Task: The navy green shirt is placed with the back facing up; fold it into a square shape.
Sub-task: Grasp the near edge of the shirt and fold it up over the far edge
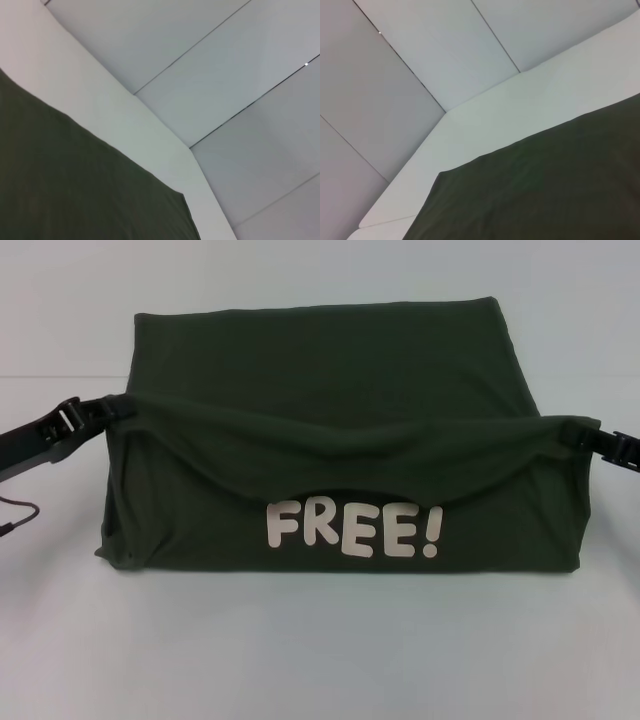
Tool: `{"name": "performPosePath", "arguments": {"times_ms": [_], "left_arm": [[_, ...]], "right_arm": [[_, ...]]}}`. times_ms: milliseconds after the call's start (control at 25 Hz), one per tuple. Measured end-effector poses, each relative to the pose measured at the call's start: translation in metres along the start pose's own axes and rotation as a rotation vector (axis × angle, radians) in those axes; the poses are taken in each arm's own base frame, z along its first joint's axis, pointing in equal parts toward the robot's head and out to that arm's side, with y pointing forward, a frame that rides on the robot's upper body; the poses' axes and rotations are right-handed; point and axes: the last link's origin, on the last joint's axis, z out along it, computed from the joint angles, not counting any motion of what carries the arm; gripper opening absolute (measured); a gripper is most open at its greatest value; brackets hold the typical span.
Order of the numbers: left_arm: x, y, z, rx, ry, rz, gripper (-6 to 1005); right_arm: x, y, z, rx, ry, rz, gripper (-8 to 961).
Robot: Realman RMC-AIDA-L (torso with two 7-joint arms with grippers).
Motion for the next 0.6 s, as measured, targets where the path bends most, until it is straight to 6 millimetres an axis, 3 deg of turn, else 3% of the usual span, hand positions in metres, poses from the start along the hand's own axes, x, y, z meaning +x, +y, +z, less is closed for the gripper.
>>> {"name": "performPosePath", "arguments": {"times_ms": [600], "left_arm": [[0.006,-0.006,0.022,0.104,0.045,0.110,34]], "right_arm": [[-0.002,0.001,0.017,0.046,-0.006,-0.030,106]]}}
